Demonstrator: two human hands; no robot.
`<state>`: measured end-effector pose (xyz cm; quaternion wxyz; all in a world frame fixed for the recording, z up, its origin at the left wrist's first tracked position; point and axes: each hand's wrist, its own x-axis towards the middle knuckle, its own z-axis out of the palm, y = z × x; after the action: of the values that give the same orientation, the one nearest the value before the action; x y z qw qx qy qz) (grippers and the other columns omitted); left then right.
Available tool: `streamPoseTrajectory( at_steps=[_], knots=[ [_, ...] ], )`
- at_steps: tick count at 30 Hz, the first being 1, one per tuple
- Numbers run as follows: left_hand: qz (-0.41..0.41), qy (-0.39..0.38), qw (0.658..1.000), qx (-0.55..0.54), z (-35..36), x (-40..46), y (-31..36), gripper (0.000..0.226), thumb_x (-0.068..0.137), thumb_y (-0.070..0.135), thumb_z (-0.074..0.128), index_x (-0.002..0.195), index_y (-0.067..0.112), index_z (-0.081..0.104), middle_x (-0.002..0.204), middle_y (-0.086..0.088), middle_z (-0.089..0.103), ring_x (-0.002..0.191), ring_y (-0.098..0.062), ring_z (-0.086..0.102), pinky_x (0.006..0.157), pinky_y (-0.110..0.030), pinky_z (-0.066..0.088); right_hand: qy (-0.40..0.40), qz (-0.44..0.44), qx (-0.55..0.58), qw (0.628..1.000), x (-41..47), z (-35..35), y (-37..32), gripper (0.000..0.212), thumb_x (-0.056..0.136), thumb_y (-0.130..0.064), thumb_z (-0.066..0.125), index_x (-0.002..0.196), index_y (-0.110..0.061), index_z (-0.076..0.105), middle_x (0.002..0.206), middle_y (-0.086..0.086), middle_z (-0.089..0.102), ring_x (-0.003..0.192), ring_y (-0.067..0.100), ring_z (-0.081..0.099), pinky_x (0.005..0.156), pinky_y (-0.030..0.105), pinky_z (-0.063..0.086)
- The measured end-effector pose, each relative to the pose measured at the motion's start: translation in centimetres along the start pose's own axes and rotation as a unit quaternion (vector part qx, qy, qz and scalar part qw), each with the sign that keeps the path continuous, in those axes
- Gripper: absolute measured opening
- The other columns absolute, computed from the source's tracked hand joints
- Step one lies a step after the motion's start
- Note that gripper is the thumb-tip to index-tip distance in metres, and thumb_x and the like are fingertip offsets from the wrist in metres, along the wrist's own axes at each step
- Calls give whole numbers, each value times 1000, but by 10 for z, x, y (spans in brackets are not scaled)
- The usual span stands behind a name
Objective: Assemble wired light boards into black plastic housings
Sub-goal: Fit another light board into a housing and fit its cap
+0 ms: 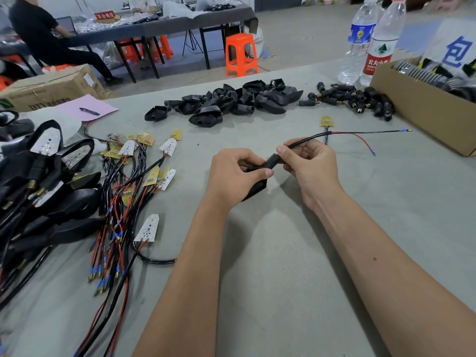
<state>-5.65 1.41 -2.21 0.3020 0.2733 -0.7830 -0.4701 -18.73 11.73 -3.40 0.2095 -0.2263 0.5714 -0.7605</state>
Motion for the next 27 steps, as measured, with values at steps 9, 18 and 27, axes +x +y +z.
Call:
streamPoseTrajectory(
  at_steps=[9, 18, 27],
  knots=[
    [-17, -18, 999, -39, 5, 0, -2, 15, 74, 15, 90, 86, 14, 80, 78, -2, 78, 72, -20, 76, 76, -40, 63, 34, -26, -3, 999, 0, 3, -2, 15, 83, -5, 83, 86, -10, 70, 63, -8, 70, 60, 2, 66, 60, 13, 50],
    [-72, 33, 996, -30, -19, 4, -10, 23, 76, 30, 88, 88, 20, 71, 93, 2, 79, 87, -27, 75, 88, -51, 60, 142, -6, 33, 989, 1, 5, 2, 13, 83, -9, 85, 86, -7, 72, 71, 0, 69, 71, 16, 68, 67, 22, 54],
    [-31, 154, 987, -25, -14, 7, -9, 15, 74, 20, 91, 75, 22, 76, 102, 11, 74, 76, -4, 72, 77, -24, 57, 130, 22, 87, 987, -1, 4, -2, 7, 90, -6, 79, 86, -7, 72, 73, 1, 76, 70, 16, 75, 76, 32, 64]
  ],
)
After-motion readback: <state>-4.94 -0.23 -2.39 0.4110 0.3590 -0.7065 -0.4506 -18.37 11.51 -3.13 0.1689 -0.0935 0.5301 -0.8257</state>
